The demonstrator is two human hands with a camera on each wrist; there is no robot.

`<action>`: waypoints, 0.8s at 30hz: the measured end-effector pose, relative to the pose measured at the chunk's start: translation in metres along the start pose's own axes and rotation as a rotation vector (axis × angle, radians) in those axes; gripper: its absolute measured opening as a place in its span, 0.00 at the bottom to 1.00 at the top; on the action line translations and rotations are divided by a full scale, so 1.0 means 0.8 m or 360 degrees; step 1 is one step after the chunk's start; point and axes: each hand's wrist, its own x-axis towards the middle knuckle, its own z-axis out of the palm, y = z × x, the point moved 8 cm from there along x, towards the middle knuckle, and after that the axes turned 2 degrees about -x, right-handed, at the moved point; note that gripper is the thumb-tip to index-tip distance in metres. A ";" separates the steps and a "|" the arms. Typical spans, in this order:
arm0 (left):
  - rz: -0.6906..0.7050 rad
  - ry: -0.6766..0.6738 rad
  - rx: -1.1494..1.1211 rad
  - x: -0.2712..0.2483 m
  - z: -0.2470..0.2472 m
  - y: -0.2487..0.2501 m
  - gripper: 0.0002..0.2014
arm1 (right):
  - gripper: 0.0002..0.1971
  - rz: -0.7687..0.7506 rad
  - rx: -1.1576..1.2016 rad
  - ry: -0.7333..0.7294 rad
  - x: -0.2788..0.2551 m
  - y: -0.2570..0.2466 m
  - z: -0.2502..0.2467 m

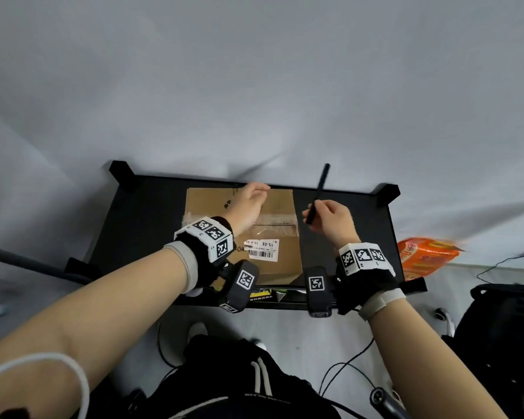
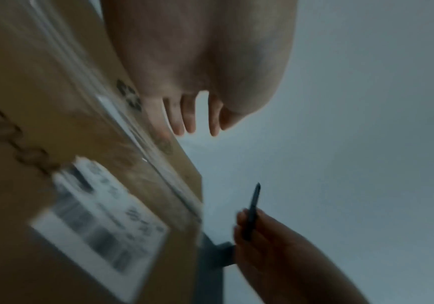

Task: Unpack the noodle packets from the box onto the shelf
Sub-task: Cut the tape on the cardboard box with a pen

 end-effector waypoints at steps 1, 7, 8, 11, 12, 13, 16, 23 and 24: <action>0.0074 0.0173 0.0321 0.002 -0.017 -0.001 0.13 | 0.15 0.0044 -0.0025 0.0068 0.010 0.015 -0.017; -0.0380 0.0754 0.0940 -0.014 -0.109 -0.060 0.23 | 0.19 0.0467 -0.0470 0.0104 0.030 0.133 -0.065; -0.0493 0.0745 0.0862 -0.016 -0.116 -0.076 0.27 | 0.20 0.0513 -0.0535 0.0078 0.028 0.148 -0.065; -0.0684 0.0645 0.0543 -0.014 -0.120 -0.112 0.37 | 0.18 0.0630 -0.0697 -0.0035 0.029 0.185 -0.055; -0.0680 0.0621 0.0460 -0.012 -0.120 -0.118 0.39 | 0.18 0.0656 -0.0764 -0.0063 0.031 0.194 -0.054; -0.0666 0.0619 0.0414 -0.011 -0.120 -0.120 0.39 | 0.17 0.0655 -0.0843 -0.0074 0.034 0.199 -0.054; -0.0630 0.0643 0.0345 -0.007 -0.123 -0.119 0.38 | 0.14 0.0645 -0.0987 -0.0045 0.042 0.202 -0.058; -0.0529 0.0606 0.0332 0.006 -0.120 -0.109 0.35 | 0.16 0.0735 -0.1038 0.0057 0.041 0.199 -0.073; -0.0518 0.0598 0.0341 0.008 -0.119 -0.108 0.34 | 0.17 0.0704 -0.1044 0.0103 0.041 0.193 -0.076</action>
